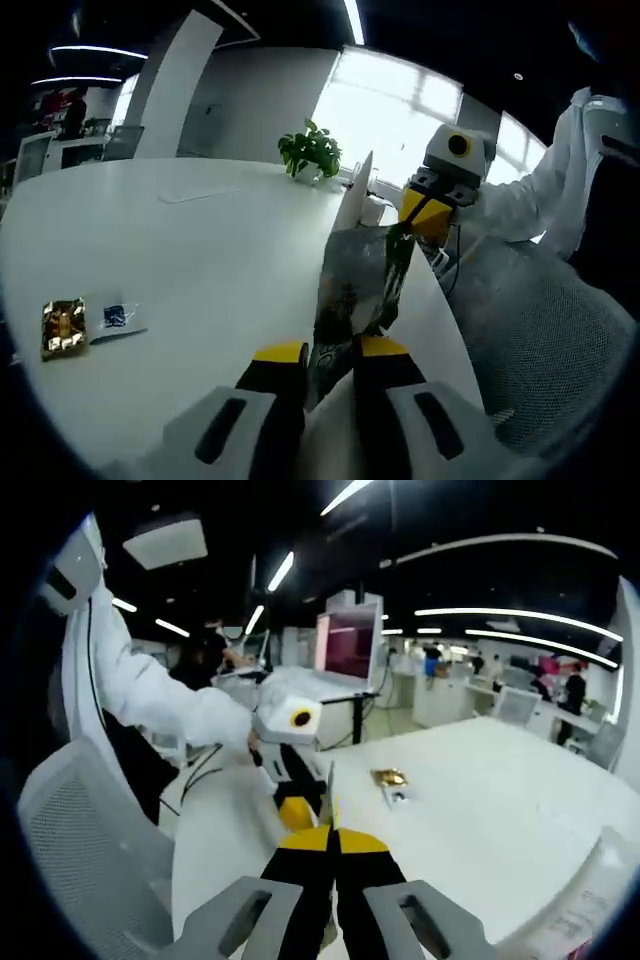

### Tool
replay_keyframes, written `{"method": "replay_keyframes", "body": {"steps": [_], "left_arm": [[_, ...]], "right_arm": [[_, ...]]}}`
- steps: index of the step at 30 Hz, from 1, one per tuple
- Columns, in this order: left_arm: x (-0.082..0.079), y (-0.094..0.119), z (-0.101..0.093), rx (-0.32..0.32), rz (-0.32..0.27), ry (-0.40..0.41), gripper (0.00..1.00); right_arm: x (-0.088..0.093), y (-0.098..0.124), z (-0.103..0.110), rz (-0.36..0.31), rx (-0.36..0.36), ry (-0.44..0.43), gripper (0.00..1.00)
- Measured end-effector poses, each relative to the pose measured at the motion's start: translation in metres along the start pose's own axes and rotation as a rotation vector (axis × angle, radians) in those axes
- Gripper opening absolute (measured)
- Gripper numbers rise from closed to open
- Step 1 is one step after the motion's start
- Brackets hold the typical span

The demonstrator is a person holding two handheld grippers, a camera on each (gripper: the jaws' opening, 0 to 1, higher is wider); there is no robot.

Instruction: Arrange the skincare products in the storage area until every visible bottle or jar stands upright without overlapping.

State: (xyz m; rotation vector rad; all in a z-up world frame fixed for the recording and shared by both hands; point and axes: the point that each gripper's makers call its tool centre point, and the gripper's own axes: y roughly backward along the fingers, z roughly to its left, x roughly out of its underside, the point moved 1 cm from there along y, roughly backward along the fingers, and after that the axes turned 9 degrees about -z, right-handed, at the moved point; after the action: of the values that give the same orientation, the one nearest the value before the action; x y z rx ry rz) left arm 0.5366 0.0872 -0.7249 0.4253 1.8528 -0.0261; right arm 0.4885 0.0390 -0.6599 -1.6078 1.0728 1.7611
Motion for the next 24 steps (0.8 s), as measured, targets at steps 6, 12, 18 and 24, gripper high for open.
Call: {"method": "replay_keyframes", "body": {"steps": [6, 12, 18, 24], "left_arm": [[-0.007, 0.001, -0.01, 0.013, 0.058, -0.059, 0.09], [-0.019, 0.001, -0.028, 0.049, 0.118, -0.153, 0.04], [-0.038, 0.006, -0.032, 0.068, 0.177, -0.246, 0.02], [-0.064, 0.009, -0.026, 0.025, 0.203, -0.43, 0.01]], "right_arm": [[0.002, 0.004, -0.007, 0.047, 0.045, 0.024, 0.0], [0.002, 0.011, -0.01, 0.087, 0.072, 0.101, 0.0], [-0.006, 0.018, -0.01, 0.071, 0.094, 0.099, 0.0], [-0.02, 0.027, -0.012, 0.029, 0.122, 0.145, 0.0]]}}
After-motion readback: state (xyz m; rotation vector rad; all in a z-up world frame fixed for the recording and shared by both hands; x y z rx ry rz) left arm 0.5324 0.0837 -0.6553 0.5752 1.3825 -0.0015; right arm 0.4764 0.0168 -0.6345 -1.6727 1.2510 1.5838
